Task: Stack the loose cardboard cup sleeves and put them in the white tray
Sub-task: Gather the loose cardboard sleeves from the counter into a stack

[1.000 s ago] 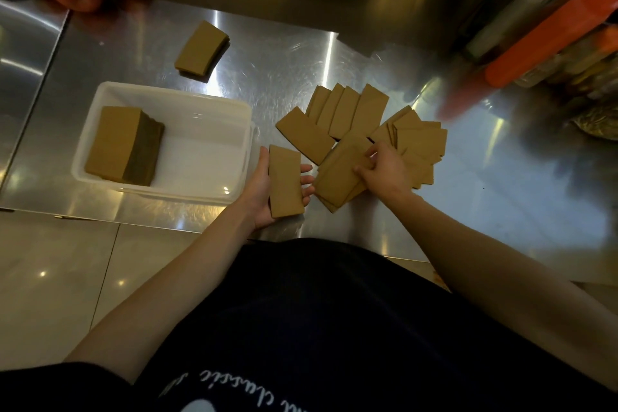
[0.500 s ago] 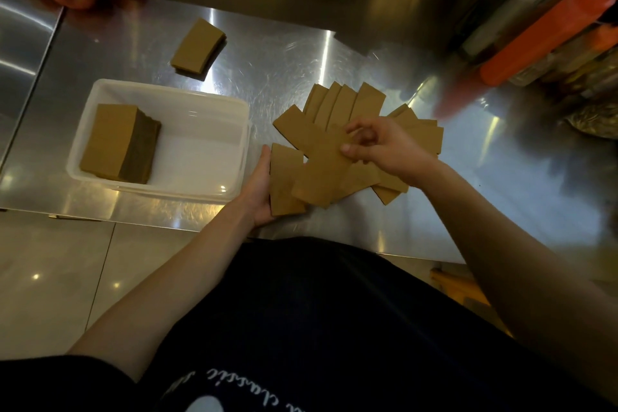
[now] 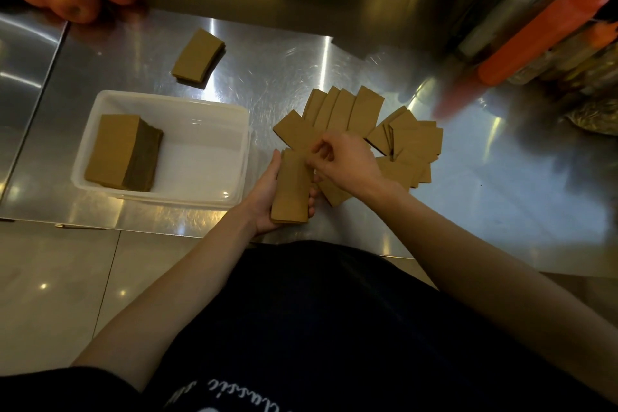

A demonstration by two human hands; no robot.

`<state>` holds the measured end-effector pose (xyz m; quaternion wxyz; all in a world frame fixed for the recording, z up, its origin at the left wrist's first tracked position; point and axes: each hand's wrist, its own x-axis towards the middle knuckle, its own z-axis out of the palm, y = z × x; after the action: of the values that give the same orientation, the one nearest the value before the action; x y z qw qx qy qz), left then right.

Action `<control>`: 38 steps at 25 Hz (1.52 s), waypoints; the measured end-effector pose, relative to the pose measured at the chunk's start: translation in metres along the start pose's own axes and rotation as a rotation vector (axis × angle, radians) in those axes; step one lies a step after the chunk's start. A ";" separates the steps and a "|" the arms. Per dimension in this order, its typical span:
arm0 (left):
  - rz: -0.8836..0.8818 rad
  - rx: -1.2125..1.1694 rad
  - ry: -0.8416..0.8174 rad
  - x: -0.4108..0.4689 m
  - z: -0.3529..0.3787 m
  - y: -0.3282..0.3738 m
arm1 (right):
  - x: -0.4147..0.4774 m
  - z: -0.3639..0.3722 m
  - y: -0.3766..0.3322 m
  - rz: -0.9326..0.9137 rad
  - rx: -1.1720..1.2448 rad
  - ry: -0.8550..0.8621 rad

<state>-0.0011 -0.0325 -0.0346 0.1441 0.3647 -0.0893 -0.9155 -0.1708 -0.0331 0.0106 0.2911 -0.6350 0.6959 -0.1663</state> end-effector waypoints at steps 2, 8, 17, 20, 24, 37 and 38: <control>0.005 -0.015 0.034 0.000 -0.004 0.000 | -0.002 -0.007 0.022 0.141 0.054 0.112; 0.045 -0.097 0.042 0.003 -0.013 0.001 | -0.015 0.002 0.077 0.433 -0.206 -0.029; 0.142 -0.152 0.095 0.004 -0.016 0.002 | -0.019 0.012 0.079 0.464 -0.236 0.011; 0.145 -0.170 0.113 0.005 -0.018 0.003 | -0.020 0.009 0.078 0.467 -0.088 0.059; 0.139 -0.163 0.122 0.005 -0.020 0.003 | -0.017 -0.008 0.076 0.408 0.159 0.068; 0.152 -0.148 0.141 0.006 -0.022 0.006 | 0.022 -0.004 0.057 0.277 -0.241 -0.189; 0.155 -0.150 0.140 0.006 -0.022 0.007 | 0.019 -0.006 0.057 0.269 -0.142 -0.190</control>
<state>0.0115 -0.0426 -0.0529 0.2475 0.4081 -0.0381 -0.8780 -0.2199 -0.0450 -0.0229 0.3295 -0.5680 0.7540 -0.0156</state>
